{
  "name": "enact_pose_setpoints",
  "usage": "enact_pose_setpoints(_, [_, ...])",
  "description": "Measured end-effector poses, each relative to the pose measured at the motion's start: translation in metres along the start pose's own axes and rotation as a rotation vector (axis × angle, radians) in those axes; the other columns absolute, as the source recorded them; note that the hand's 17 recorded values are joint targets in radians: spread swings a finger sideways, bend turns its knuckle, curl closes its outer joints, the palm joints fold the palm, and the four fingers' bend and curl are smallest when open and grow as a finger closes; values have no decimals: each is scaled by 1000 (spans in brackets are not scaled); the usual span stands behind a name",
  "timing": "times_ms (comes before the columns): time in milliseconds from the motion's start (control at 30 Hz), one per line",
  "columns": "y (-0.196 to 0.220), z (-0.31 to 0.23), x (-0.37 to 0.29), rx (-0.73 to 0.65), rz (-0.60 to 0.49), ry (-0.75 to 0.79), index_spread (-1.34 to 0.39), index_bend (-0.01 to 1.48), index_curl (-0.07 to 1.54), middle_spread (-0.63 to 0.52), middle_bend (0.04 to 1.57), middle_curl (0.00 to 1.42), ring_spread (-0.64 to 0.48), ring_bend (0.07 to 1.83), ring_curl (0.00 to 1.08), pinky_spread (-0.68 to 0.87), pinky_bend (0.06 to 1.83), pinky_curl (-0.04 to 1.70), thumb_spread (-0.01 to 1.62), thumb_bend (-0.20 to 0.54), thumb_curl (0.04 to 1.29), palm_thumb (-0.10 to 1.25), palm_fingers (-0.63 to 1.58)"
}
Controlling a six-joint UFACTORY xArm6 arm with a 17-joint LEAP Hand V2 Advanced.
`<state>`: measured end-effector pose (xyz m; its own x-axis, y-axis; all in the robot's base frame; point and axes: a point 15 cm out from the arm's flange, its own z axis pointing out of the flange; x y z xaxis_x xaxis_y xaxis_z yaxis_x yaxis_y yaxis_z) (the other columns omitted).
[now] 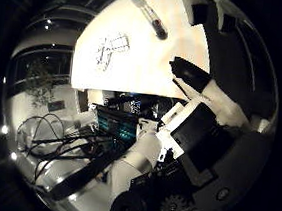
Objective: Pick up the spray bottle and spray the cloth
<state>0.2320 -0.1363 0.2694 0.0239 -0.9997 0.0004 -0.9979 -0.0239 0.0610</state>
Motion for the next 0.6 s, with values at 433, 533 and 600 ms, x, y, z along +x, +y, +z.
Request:
enact_pose_setpoints(433, [-30, -28, -40, 111, 56, -125, -477, 199, 511, -182, 508, 471, -117, 633, 160, 402, 293, 81, 1070, -21, 366, 820, 680])
enact_pose_setpoints(533, [-41, -27, -50, 146, 87, -189, -441, 141, 475, -173, 504, 473, -111, 676, 171, 399, 348, 92, 1083, -26, 365, 796, 616])
enact_pose_setpoints(600, [-51, -25, -51, 185, 116, -224, -404, 105, 424, -148, 447, 458, -78, 687, 182, 401, 471, 127, 1085, -35, 358, 748, 467])
